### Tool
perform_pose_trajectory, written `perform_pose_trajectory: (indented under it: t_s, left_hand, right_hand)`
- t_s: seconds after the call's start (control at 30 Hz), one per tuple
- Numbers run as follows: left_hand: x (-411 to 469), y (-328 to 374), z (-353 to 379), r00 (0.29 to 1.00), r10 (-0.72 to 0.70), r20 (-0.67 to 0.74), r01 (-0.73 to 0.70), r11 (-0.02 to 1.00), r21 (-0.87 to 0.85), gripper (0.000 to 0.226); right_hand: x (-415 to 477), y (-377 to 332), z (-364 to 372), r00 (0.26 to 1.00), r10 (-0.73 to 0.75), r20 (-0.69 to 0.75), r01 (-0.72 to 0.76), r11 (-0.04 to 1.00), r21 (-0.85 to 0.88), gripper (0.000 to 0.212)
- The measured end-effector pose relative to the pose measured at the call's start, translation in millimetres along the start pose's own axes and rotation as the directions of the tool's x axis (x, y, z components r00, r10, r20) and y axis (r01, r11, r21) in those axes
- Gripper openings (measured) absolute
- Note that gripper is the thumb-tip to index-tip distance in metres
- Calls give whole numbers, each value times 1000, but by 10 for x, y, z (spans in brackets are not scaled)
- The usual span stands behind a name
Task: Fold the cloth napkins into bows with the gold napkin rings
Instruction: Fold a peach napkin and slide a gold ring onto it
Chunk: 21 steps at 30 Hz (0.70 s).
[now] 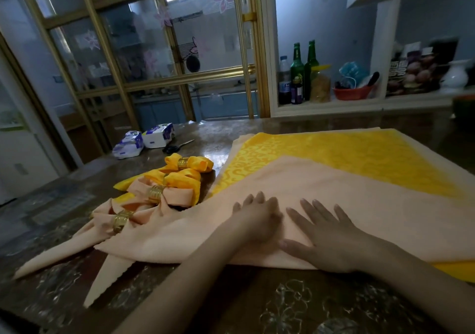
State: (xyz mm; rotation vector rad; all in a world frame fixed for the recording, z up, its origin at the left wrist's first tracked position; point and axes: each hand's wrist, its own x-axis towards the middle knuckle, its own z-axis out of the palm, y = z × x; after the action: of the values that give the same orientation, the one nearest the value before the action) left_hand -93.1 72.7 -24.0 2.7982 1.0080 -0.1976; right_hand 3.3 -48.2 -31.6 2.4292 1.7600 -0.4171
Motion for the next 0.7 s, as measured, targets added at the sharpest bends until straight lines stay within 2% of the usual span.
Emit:
perform_pose_trajectory:
  t_s: [0.07,0.2,0.3,0.37,0.5,0.7]
  left_hand:
    - [123,25,70,1000,0,-25,-1,1000,-31,52]
    - [187,-80,129,999,-17,-46,15,999,-48,56]
    - [241,-109,142,998,-18,-61,14,998,-58,56]
    - [211,-105,155,998,-30,-47,27,998,-54,56]
    - [84,-125,189,999,-43,-14,43,998,-46,57]
    - [42,-144,164,997,-69,20,70,997,-40,58]
  right_hand:
    - [51,80,-1,999,12,-44,-10,999,51,112]
    - [194,105,32,994,3,-110,3,999,54,85]
    - [237,137,33,993,0,-119,6,999,49,80]
    - [208,130,45,993,-21,-119,26,999,41,84]
    - [92,70,50,991,-82,-109,88,995,50,111]
    - [106,116,27,985,-109,-136,122,989,87,103]
